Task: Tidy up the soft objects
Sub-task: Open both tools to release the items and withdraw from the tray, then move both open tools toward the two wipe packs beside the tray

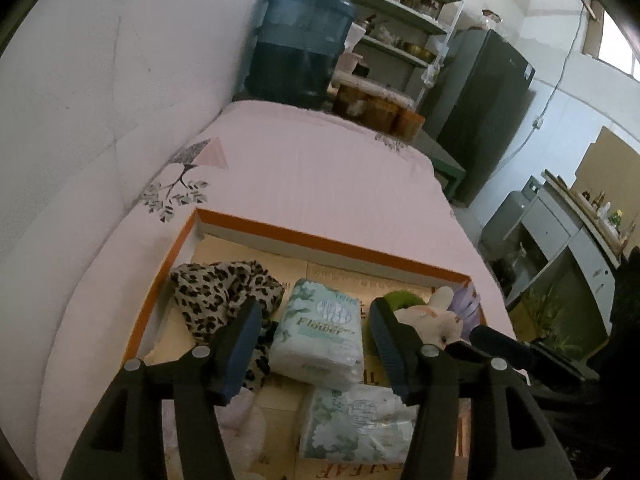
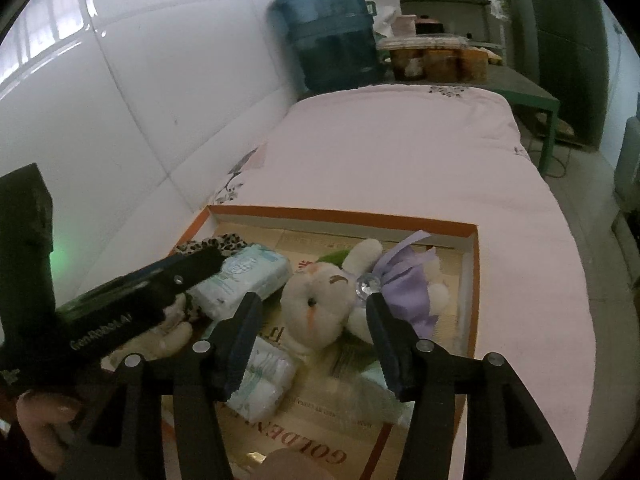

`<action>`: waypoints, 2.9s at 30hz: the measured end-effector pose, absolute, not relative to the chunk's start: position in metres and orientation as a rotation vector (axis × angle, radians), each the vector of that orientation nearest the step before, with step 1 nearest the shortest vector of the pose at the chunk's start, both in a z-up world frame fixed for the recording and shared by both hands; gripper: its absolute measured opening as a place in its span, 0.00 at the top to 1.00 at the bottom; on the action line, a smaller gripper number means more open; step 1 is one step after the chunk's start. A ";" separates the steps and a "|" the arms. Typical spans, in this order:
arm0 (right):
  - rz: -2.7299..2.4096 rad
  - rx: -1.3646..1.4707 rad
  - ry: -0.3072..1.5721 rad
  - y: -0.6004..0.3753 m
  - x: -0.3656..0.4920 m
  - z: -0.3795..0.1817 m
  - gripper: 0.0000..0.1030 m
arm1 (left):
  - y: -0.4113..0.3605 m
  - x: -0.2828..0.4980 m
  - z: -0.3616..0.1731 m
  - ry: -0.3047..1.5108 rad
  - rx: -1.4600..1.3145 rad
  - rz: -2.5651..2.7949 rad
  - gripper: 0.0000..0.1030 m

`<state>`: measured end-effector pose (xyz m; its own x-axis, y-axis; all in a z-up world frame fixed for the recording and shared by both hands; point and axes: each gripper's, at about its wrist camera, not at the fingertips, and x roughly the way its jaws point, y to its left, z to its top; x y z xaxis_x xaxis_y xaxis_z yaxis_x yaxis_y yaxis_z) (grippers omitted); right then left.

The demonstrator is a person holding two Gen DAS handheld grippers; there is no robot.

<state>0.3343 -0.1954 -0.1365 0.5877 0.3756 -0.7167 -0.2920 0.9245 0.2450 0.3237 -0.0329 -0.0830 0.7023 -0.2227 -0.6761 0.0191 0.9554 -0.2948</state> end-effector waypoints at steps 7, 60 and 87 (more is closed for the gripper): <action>0.385 0.127 0.832 -0.200 0.325 -0.125 0.45 | -0.032 0.312 -0.068 0.743 -0.263 -0.132 0.45; 0.400 0.089 0.676 -0.148 0.148 -0.031 0.45 | -0.009 0.132 0.025 0.554 -0.099 -0.117 0.45; 0.246 0.130 0.678 -0.150 0.081 -0.030 0.45 | -0.006 0.068 0.022 0.530 -0.052 -0.088 0.45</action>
